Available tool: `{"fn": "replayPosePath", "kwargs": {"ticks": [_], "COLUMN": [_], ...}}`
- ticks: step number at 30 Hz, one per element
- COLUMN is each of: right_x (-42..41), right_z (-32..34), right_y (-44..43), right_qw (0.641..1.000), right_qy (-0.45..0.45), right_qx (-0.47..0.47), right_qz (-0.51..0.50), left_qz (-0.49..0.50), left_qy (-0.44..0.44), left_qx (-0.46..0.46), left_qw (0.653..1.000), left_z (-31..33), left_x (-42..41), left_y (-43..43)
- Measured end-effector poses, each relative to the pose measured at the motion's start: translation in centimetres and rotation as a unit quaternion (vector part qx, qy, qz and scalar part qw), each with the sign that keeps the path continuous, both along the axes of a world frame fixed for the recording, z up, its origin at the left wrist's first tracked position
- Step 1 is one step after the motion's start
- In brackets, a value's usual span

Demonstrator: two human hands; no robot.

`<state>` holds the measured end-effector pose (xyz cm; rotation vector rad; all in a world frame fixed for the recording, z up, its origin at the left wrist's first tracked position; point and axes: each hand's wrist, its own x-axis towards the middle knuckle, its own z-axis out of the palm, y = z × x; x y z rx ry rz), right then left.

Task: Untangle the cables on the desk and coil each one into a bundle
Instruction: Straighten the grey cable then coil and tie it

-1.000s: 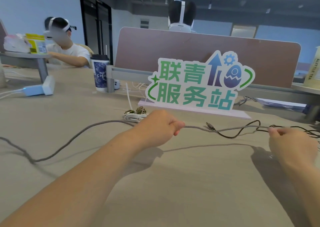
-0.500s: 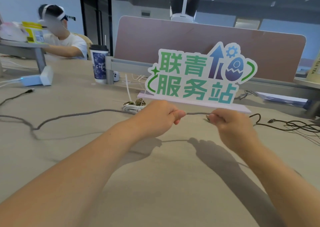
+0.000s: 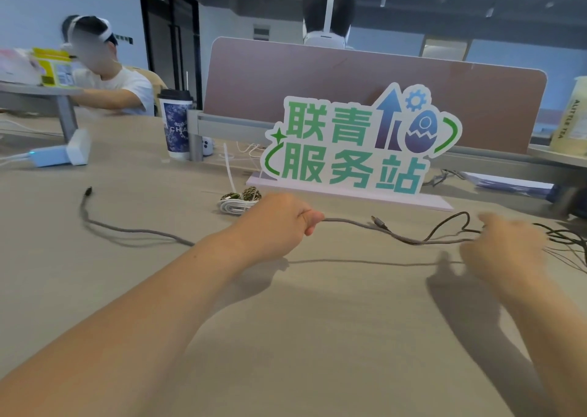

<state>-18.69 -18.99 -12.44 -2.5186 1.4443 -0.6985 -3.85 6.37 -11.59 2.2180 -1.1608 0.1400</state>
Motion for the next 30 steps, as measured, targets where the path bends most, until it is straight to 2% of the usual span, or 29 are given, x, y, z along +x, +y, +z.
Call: {"fn": "replayPosePath", "kwargs": {"ticks": [1,3,5,6,8,10,14,16,18,20,22,23,25,27,28,30], "right_x": [0.7,2.0,2.6,2.9,3.1,2.5,-0.8,-2.2,-2.7,-2.1,-0.6,0.3,1.7,2.5,2.7,3.0], "right_z": [0.3,0.6,0.2,-0.1,0.1,0.8,0.2,-0.8,-1.5,-1.1,-0.1,0.4,0.6,0.2,-0.1,0.1], "right_y": [2.1,7.4,11.6,12.3,11.0,7.8,-0.7,-3.2,-4.5,-3.4,-0.6,1.5,6.0,10.2,11.4,11.3], "right_qw": [0.995,0.959,0.916,0.906,0.915,0.938,0.981,0.988,0.993,0.999,0.994,0.990,0.974,0.930,0.911,0.905], "right_qy": [-0.036,-0.084,-0.061,-0.046,-0.053,-0.094,-0.133,-0.149,-0.115,-0.026,0.079,0.081,0.006,-0.052,-0.056,-0.081], "right_qx": [-0.032,-0.033,0.001,0.011,-0.002,-0.008,-0.033,0.010,0.002,-0.011,-0.078,-0.100,-0.061,-0.021,-0.022,-0.017], "right_qz": [0.084,0.269,0.397,0.420,0.399,0.333,0.139,0.045,-0.014,-0.036,-0.001,0.057,0.219,0.362,0.408,0.417], "left_qz": [-0.005,-0.023,-0.042,-0.047,-0.044,-0.021,0.008,0.015,0.025,0.030,0.033,0.029,0.004,-0.031,-0.045,-0.054], "left_qy": [-0.003,-0.015,-0.025,-0.023,-0.010,0.003,0.006,0.005,0.015,0.026,0.032,0.032,0.032,0.029,0.023,0.025], "left_qx": [-0.007,-0.022,-0.028,-0.025,-0.026,-0.042,-0.034,-0.019,-0.016,-0.020,-0.023,-0.024,-0.031,-0.039,-0.039,-0.042], "left_qw": [1.000,0.999,0.998,0.998,0.999,0.999,0.999,1.000,0.999,0.999,0.999,0.999,0.999,0.998,0.998,0.997], "left_z": [0.0,0.0,0.0,0.0,0.1,0.2,0.3,0.2,0.1,0.1,0.1,0.1,0.1,-0.1,-0.1,-0.1], "left_x": [-0.2,-0.6,-1.1,-1.2,-1.0,-0.5,0.5,0.7,0.8,0.8,0.5,0.2,-0.4,-1.0,-1.2,-1.2], "left_y": [-0.1,-0.3,-0.3,-0.3,-0.3,0.0,0.4,0.5,0.6,0.6,0.5,0.4,0.0,-0.4,-0.5,-0.5]}}
